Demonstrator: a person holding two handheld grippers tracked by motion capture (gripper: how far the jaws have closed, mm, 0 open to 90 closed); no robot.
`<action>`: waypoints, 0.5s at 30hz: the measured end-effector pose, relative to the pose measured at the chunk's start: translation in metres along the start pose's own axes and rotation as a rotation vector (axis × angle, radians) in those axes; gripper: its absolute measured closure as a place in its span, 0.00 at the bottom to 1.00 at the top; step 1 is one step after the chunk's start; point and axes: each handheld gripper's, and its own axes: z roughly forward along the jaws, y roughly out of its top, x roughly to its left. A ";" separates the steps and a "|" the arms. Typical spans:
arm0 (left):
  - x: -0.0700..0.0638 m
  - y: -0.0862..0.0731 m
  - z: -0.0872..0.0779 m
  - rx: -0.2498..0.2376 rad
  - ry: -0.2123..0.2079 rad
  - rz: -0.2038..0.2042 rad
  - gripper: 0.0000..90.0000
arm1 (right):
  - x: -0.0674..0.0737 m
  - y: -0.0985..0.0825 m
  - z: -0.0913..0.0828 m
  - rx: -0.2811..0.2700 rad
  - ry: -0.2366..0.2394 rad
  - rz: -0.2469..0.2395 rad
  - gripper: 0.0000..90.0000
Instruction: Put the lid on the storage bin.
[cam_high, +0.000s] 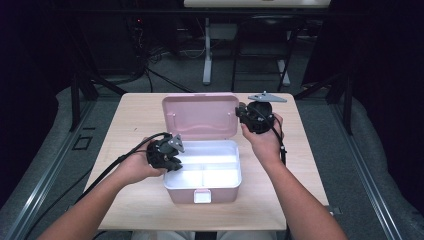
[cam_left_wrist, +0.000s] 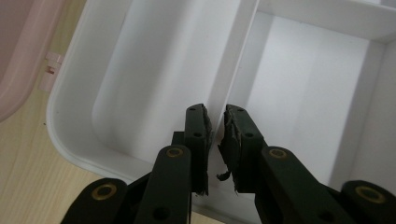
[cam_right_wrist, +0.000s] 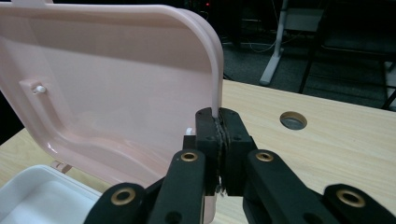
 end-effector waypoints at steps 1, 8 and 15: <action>0.000 0.000 0.000 -0.002 0.000 0.003 0.89 | 0.001 0.000 0.000 -0.002 -0.001 -0.002 0.97; -0.001 -0.002 0.000 -0.013 0.014 -0.006 0.87 | 0.003 -0.003 -0.007 -0.007 -0.002 -0.026 0.97; 0.001 -0.007 -0.007 -0.041 0.016 -0.041 0.83 | 0.005 -0.007 -0.013 -0.022 0.003 -0.037 0.97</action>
